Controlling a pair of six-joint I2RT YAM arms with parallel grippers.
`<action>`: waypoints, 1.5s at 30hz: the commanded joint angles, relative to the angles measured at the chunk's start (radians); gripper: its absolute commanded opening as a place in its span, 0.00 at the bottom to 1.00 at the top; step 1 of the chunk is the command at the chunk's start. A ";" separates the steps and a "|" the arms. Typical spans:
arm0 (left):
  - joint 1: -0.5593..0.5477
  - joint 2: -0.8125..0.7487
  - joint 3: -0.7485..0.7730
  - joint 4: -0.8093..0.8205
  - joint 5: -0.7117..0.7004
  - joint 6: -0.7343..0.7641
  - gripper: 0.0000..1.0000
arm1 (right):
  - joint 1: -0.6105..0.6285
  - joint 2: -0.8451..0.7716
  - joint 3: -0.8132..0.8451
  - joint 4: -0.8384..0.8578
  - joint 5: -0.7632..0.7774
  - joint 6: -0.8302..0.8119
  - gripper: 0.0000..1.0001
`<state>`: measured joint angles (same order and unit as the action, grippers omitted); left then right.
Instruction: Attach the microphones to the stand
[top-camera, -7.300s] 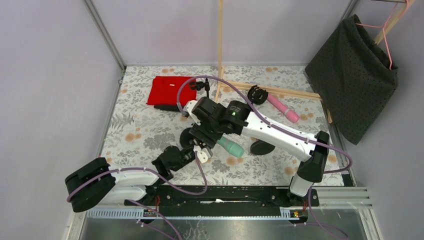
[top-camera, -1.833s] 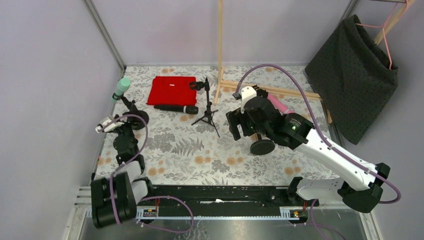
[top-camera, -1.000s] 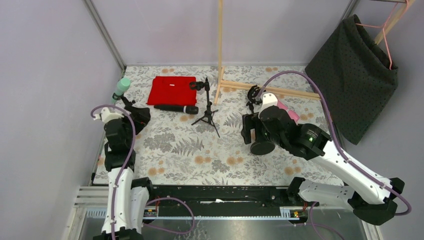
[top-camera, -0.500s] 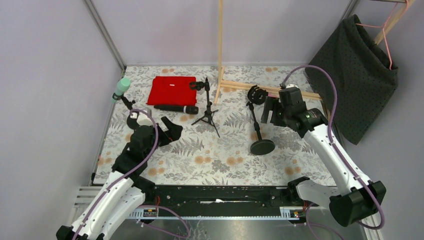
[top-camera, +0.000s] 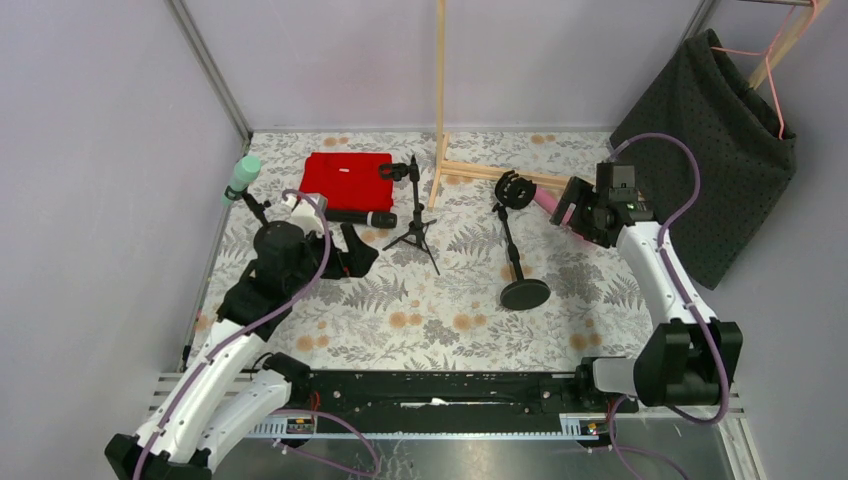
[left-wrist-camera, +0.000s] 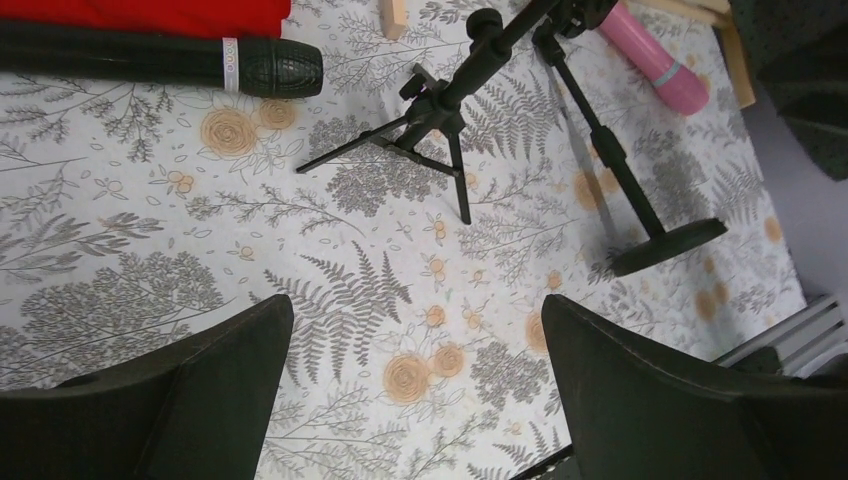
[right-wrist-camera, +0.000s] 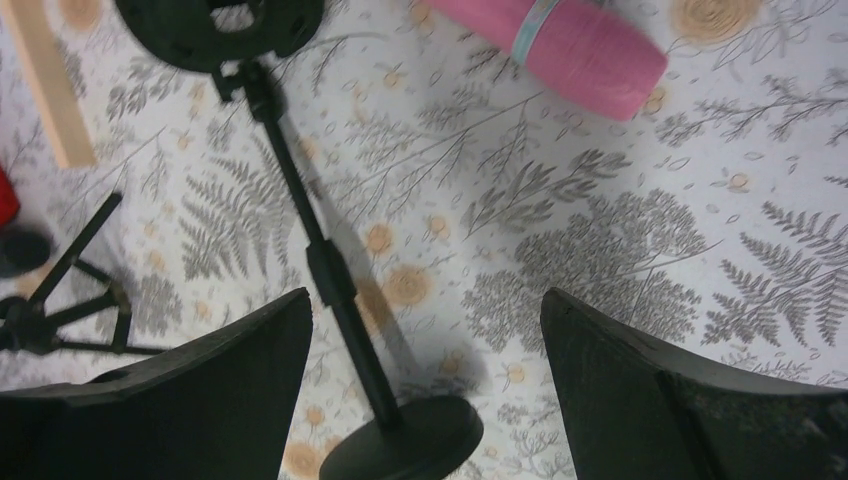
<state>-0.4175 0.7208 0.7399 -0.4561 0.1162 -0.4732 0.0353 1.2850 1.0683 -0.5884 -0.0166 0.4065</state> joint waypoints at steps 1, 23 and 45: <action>-0.002 -0.050 0.001 -0.013 -0.001 0.093 0.99 | -0.024 0.053 0.034 0.123 0.097 0.012 0.91; -0.004 -0.046 -0.016 -0.005 -0.024 0.082 0.99 | -0.066 0.660 0.509 -0.137 0.063 -0.428 0.91; -0.004 -0.023 -0.017 -0.005 -0.033 0.079 0.99 | -0.078 0.840 0.538 -0.171 0.040 -0.333 0.77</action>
<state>-0.4183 0.6960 0.7261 -0.4797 0.0906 -0.3996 -0.0387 2.1162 1.5959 -0.7341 0.0574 0.0467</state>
